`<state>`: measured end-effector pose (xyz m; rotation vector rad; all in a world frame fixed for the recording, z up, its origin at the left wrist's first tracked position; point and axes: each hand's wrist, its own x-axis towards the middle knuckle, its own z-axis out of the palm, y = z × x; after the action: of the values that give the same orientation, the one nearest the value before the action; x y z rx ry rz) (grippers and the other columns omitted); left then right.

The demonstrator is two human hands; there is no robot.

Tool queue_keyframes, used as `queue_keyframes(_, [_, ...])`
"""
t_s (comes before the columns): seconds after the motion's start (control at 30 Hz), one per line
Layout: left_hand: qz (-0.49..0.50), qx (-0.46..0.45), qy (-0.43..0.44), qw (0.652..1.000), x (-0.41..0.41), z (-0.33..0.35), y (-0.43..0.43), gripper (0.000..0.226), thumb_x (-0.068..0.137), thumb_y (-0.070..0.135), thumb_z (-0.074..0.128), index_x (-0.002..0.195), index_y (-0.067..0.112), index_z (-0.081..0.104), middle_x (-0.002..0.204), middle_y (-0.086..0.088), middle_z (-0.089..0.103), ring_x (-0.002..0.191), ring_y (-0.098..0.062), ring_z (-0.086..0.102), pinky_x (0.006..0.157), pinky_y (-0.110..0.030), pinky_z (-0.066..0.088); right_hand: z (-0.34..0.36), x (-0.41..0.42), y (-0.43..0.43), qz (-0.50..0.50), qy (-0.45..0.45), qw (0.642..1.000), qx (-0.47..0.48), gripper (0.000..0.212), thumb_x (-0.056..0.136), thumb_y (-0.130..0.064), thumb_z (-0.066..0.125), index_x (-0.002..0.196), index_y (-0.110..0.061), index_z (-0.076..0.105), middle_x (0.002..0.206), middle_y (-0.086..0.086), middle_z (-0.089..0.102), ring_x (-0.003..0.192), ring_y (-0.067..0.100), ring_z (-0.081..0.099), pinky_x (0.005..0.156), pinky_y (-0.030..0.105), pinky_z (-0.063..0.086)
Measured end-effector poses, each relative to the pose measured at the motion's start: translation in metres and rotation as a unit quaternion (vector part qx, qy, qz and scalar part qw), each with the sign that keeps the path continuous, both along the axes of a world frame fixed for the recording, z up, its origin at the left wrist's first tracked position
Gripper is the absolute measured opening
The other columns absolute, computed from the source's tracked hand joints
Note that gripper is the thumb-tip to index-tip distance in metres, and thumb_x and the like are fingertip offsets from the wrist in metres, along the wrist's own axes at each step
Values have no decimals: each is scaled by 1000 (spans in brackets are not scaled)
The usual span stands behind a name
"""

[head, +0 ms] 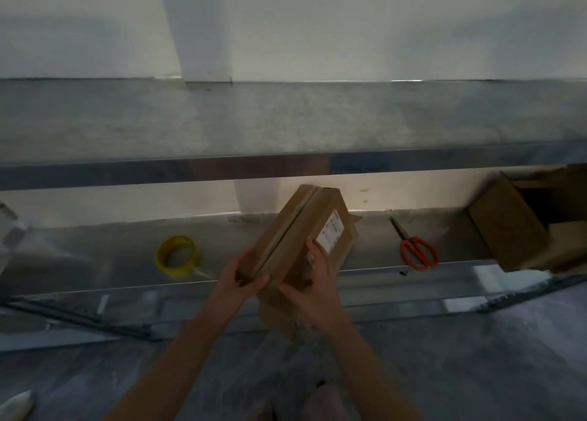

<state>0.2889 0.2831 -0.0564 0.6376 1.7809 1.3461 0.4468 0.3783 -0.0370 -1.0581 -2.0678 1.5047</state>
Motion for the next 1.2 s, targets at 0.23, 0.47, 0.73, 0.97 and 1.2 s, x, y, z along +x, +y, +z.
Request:
queue_keyframes(0.23, [-40,-6,170,985,30,22,5,85,61,58,76,135,43,37,121,8,34,109,-3,45,89,-12,40,1,31,8,5,23,1000,-11,129,54,-56,91,151,-48,7,157,-20,6,146,10,20,112,46,41])
queue_keyframes(0.47, [-18,25,149,988,61,-4,-27,79,60,38,86,129,37,46,117,4,40,103,3,51,79,0,41,-12,57,6,78,3,996,-35,125,56,-39,96,151,-46,15,160,-19,9,144,5,28,112,38,41])
queue_keyframes(0.73, [-141,28,89,986,23,3,10,87,56,45,84,131,48,39,146,8,25,131,-10,39,95,-17,47,-3,56,73,165,-24,984,-66,120,60,-15,94,151,-40,19,150,-13,27,130,-10,39,101,18,45])
queue_keyframes(0.97, [-206,20,197,958,65,-10,31,103,71,35,82,149,26,16,155,3,0,144,-8,11,113,-24,29,-24,89,86,169,-60,984,-8,120,61,-32,93,152,-40,15,150,-27,25,128,-15,38,99,10,42])
queue_keyframes(1.2, [-169,-9,174,970,50,-2,46,101,67,34,84,150,26,26,154,16,8,142,-7,23,106,-18,39,-19,79,108,179,-56,981,-46,120,62,-40,91,152,-48,14,135,-46,24,119,-26,37,93,3,40])
